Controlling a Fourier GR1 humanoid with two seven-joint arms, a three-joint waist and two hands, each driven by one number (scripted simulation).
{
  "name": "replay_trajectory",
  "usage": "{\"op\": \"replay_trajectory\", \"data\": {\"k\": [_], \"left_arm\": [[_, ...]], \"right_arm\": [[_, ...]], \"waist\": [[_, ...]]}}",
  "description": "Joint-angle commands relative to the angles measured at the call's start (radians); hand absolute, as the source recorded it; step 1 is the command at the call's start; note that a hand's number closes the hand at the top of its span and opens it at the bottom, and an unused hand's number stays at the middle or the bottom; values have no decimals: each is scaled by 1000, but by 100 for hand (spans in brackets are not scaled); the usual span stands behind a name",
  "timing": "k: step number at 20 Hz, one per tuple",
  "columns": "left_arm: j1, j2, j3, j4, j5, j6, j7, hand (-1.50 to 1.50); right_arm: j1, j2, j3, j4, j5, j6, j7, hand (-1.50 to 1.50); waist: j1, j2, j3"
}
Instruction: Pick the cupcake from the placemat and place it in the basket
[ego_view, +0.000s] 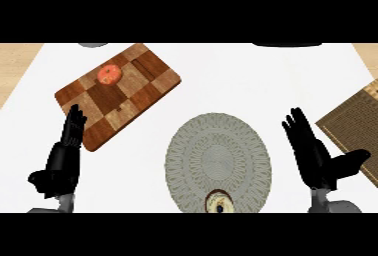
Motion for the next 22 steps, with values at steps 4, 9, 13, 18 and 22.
{"op": "replay_trajectory", "data": {"k": [4,9,13,18,22], "left_arm": [[-81,88,-3,60,-25,-59,180,0],[-77,115,-29,80,8,-133,268,0],[-148,144,2,109,22,-154,351,0],[-130,139,2,118,24,-158,344,0],[-129,131,1,108,7,-138,334,0]], "right_arm": [[-30,34,14,-4,-107,306,-235,150],[-70,179,171,-207,-39,441,-550,150],[125,222,300,-327,282,140,-696,-150],[239,51,230,-436,543,-62,-476,-150],[267,-162,129,-542,695,-50,-303,-150]], "waist": [[-27,20,-19],[-38,5,-15],[-65,4,-24],[-89,-3,-30],[-79,0,-32]]}}
